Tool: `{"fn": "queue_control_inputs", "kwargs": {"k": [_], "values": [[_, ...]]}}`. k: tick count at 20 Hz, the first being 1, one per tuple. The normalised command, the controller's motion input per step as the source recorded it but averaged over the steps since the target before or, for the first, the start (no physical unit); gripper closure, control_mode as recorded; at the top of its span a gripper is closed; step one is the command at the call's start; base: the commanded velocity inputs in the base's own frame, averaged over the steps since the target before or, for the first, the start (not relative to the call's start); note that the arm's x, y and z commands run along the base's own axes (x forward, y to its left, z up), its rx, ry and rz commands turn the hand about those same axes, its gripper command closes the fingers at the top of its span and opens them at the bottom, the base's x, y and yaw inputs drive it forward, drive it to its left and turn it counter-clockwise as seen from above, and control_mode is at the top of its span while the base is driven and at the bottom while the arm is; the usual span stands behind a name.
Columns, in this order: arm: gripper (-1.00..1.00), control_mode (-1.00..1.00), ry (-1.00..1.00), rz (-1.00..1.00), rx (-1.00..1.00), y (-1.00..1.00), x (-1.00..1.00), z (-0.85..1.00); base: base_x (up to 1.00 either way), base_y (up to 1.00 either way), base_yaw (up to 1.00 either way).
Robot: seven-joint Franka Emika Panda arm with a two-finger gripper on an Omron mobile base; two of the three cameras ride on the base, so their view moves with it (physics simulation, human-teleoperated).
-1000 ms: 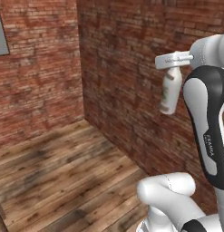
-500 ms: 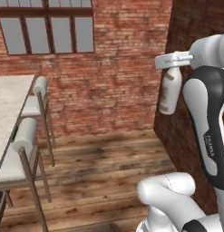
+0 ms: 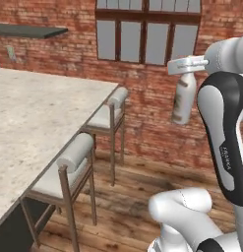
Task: Get the candle and the liquor from the cabinet and move them to the dining counter.
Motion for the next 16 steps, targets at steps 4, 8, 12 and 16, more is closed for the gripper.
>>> {"fn": "queue_control_inputs", "kwargs": {"k": [4, 8, 12, 16], "values": [[1.0, 1.0, 0.0, 0.0, 0.0, 0.0, 0.0, 0.0, 0.84, -0.47, 0.7], [1.0, 1.0, 0.0, 0.0, 0.0, 0.0, 0.0, 0.0, 0.81, -0.51, 0.69], [1.0, 1.0, 0.0, 0.0, 0.0, 0.0, 0.0, 0.0, 0.78, -0.5, 0.7], [1.0, 1.0, 0.0, 0.0, 0.0, 0.0, 0.0, 0.0, 0.74, -0.5, 0.68]]}}
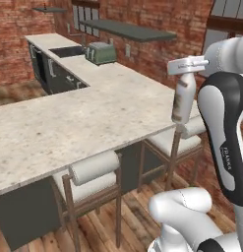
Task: Get the candle and the liquor from the cabinet and move them to the dining counter.
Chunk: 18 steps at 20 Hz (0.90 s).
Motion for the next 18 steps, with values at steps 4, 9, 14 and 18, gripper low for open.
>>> {"fn": "queue_control_inputs", "kwargs": {"k": [4, 9, 14, 18], "values": [[1.0, 1.0, 0.0, 0.0, 0.0, 0.0, 0.0, 0.0, 0.81, -0.52, 0.64], [1.0, 1.0, 0.0, 0.0, 0.0, 0.0, 0.0, 0.0, 0.69, -0.43, 0.43], [1.0, 1.0, 0.0, 0.0, 0.0, 0.0, 0.0, 0.0, 0.65, -0.31, 0.26], [1.0, 1.0, 0.0, 0.0, 0.0, 0.0, 0.0, 0.0, 0.57, -0.38, 0.37]]}}
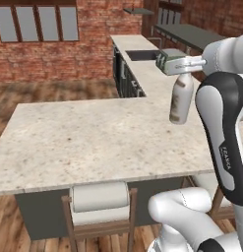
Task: Get the candle and the liquor from the cabinet and move them to the dining counter.
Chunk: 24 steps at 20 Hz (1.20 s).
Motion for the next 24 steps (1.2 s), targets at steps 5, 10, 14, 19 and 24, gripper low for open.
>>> {"fn": "queue_control_inputs", "kwargs": {"k": [5, 10, 14, 19, 24], "values": [[1.0, 1.0, 0.0, 0.0, 0.0, 0.0, 0.0, 0.0, 0.16, -0.05, 0.13], [1.0, 1.0, 0.0, 0.0, 0.0, 0.0, 0.0, 0.0, 0.0, 0.0, 0.0], [1.0, 1.0, 0.0, 0.0, 0.0, 0.0, 0.0, 0.0, 0.0, 0.0, 0.0], [1.0, 1.0, 0.0, 0.0, 0.0, 0.0, 0.0, 0.0, 0.0, 0.0, 0.0], [1.0, -1.0, 0.0, 0.0, 0.0, 0.01, 0.04, -0.14, 0.0, 0.0, 0.0]]}}
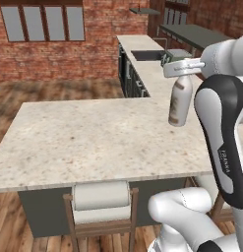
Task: Get the candle and the liquor from the cabinet and move them to the dining counter.
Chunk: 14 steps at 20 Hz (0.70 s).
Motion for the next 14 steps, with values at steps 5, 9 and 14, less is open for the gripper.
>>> {"fn": "queue_control_inputs", "kwargs": {"k": [5, 9, 14], "values": [[1.0, -1.0, 0.01, 0.24, 0.0, -0.01, 0.77, -0.47, 0.0, 0.0, 0.0], [1.0, -1.0, -0.01, 0.26, 0.0, -0.02, 0.93, -0.75, 0.0, 0.0, 0.0], [1.0, -1.0, -0.02, 0.26, 0.0, 0.0, 0.86, -0.77, 0.0, 0.0, 0.0]]}}
